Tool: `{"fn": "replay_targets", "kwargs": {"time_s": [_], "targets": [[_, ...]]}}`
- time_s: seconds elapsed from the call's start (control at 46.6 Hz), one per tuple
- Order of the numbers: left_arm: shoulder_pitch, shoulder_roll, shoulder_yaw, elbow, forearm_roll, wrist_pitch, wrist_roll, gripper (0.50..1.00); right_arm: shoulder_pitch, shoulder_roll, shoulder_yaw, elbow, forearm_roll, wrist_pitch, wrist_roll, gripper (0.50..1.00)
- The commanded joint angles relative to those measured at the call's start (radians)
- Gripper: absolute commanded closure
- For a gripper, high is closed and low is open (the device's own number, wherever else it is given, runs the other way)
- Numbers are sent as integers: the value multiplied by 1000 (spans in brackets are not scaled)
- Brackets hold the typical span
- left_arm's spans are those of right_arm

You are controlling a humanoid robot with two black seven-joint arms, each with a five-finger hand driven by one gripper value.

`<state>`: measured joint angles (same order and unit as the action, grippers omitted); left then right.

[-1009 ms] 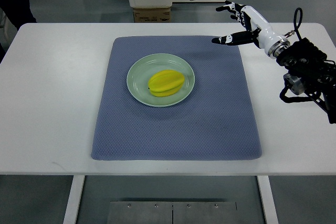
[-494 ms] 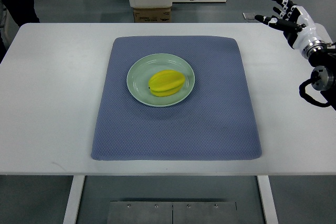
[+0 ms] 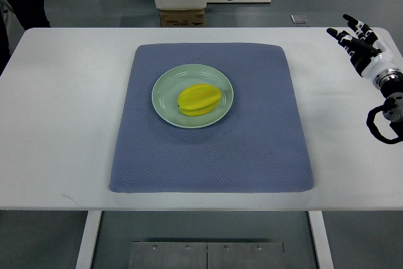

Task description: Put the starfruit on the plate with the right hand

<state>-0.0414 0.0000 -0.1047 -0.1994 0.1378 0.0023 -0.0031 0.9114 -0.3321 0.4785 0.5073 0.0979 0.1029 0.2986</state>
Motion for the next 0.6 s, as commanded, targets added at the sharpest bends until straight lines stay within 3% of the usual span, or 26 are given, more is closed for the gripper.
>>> {"fn": "replay_targets", "kwargs": {"time_s": [0.0,0.15,0.58], "targets": [[0,0,0,0,-1,-1,0,500,-3,1,0,-16,19,0,-4,500],[0,0,0,0,-1,1,0,500,-8,2,6,-26,75,3,-53,500],[0,0,-1,0,0,1,0,500,-22,4,17,-36,109,1,-90,500]]}}
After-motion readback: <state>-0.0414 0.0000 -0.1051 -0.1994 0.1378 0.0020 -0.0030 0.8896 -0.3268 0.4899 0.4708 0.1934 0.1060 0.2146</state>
